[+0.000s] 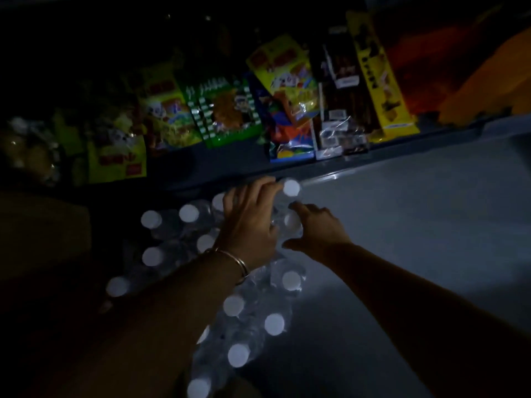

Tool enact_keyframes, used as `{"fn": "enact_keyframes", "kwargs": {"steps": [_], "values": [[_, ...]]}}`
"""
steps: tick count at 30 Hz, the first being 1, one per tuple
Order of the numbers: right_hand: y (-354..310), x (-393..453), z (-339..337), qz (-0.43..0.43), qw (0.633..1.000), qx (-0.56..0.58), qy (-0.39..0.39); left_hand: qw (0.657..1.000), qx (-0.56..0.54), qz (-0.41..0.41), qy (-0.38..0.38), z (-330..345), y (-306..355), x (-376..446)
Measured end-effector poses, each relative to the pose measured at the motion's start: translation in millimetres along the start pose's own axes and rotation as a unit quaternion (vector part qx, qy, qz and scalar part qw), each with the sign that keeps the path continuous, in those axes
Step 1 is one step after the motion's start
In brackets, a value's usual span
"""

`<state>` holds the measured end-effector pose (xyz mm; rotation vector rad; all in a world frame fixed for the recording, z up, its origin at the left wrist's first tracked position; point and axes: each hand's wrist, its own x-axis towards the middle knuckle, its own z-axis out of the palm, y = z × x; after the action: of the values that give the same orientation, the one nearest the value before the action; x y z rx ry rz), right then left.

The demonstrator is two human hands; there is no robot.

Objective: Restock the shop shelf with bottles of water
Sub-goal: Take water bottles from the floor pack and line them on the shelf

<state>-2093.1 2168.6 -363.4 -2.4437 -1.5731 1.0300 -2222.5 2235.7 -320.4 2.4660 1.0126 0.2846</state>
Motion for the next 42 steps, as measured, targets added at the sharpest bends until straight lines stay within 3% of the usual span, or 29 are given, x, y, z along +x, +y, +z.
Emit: {"fn": "enact_keyframes", "kwargs": {"steps": [4,7,12,15,18,22,26,32,42], "values": [[-2.5,20.5,22.9,-0.019,0.999,0.046,0.006,1.0,0.008,0.021,-0.016,17.7,-19.0,2.3],[-7.8,25.1,26.6,-0.05,0.999,0.015,0.005,0.999,0.024,0.025,-0.026,21.9,-26.9,3.8],[-4.3,5.1,-2.5,-0.038,0.998,0.047,0.008,0.998,0.02,0.014,-0.05,2.0,-15.6,4.1],[-8.9,-19.4,-44.2,-0.054,0.996,0.065,0.009,0.994,0.004,-0.011,-0.105,-32.5,7.6,11.0],[-21.8,-49.0,-104.4,-0.091,0.993,0.077,0.018,0.977,0.024,-0.035,-0.211,-74.9,35.0,24.5],[-51.7,-94.9,-198.6,-0.164,0.983,0.068,0.043,0.957,-0.003,-0.03,-0.288,-149.3,85.1,43.0],[-90.5,-149.2,-307.5,-0.207,0.973,0.064,0.074,0.949,-0.056,-0.012,-0.309,-247.7,147.6,55.9],[-155.2,-242.9,-468.8,-0.255,0.956,0.064,0.129,0.944,-0.202,0.005,-0.26,-414.4,244.9,71.2],[-273.0,-390.8,-674.1,-0.348,0.901,0.135,0.22,0.975,-0.16,0.069,-0.138,-672.6,365.9,58.3]]}}
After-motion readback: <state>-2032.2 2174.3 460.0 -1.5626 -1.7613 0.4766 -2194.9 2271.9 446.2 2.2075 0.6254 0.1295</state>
